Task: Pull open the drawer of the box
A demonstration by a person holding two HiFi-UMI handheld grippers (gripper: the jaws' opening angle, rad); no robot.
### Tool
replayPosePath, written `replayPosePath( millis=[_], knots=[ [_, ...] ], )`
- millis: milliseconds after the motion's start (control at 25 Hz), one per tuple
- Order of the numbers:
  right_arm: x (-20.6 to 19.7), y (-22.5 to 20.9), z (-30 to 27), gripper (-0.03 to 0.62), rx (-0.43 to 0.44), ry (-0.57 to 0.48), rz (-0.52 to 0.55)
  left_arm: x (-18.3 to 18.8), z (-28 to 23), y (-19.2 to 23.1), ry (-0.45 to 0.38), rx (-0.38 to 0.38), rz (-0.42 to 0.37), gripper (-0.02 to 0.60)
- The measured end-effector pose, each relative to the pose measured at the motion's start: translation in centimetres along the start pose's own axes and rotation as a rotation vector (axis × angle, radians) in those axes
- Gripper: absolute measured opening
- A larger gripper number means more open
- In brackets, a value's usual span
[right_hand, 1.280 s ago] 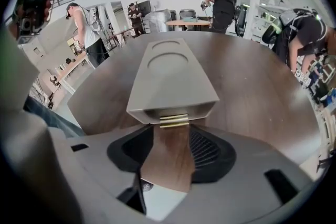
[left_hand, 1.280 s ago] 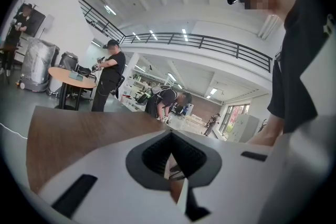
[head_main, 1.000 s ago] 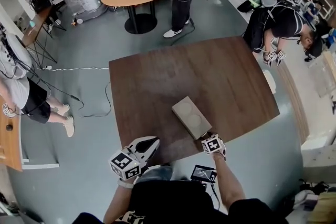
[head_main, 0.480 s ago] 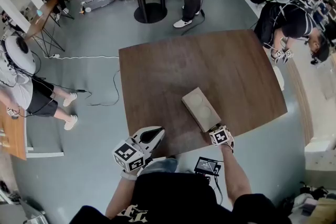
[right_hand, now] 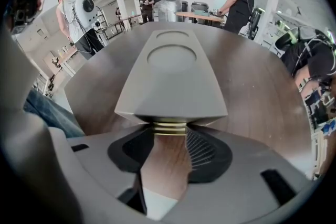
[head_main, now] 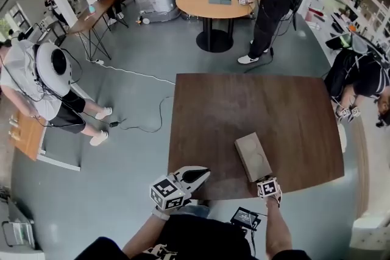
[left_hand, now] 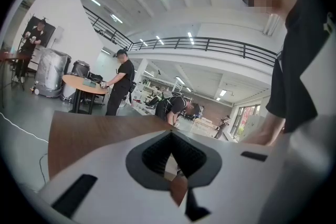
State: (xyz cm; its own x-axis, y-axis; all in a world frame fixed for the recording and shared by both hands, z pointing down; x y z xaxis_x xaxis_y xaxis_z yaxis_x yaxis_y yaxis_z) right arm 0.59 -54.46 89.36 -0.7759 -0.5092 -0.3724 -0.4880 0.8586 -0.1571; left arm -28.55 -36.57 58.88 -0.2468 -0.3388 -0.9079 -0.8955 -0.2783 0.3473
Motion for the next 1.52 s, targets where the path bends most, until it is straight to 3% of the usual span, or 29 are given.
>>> replayPosePath(
  millis=[240,680,1120,1360,1520],
  knots=[
    [-0.4,-0.1,0.3,0.178,0.0,-0.033,0.024,-0.2,0.9,-1.0,-0.023,0.026,-0.001,0.005],
    [-6.4,0.7,2.1,0.178,-0.02,-0.049,0.034,-2.6,2.4,-5.2,-0.029,0.022,0.011,0.005],
    [-9.8,1.3,3.9,0.178,-0.029,-0.029,0.033,-3.1,4.2,-8.2,-0.06,0.029,-0.001,0.005],
    [-10.6,1.0,5.1,0.178,-0.054,-0.074,0.069,-3.3,5.0,-9.7,-0.065,0.048,0.003,0.005],
    [-12.5,1.8,5.4,0.178,-0.021,-0.027,0.025,-3.5,5.4,-10.7,-0.066,0.05,0.001,0.005]
  ],
)
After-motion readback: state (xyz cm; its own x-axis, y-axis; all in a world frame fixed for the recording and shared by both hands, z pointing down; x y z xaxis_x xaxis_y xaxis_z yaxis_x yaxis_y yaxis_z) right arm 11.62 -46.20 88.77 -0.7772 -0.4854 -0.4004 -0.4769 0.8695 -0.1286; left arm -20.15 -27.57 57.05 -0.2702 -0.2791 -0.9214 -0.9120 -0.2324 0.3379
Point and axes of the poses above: the fingertips, and each gripper's own axes: z backward along the fingers, y to its left, x out of its top, the point moved 5 cm from there along z, backward along the fingers, and after that the axes turned 9 degrees about x, right-handed, at the moved point
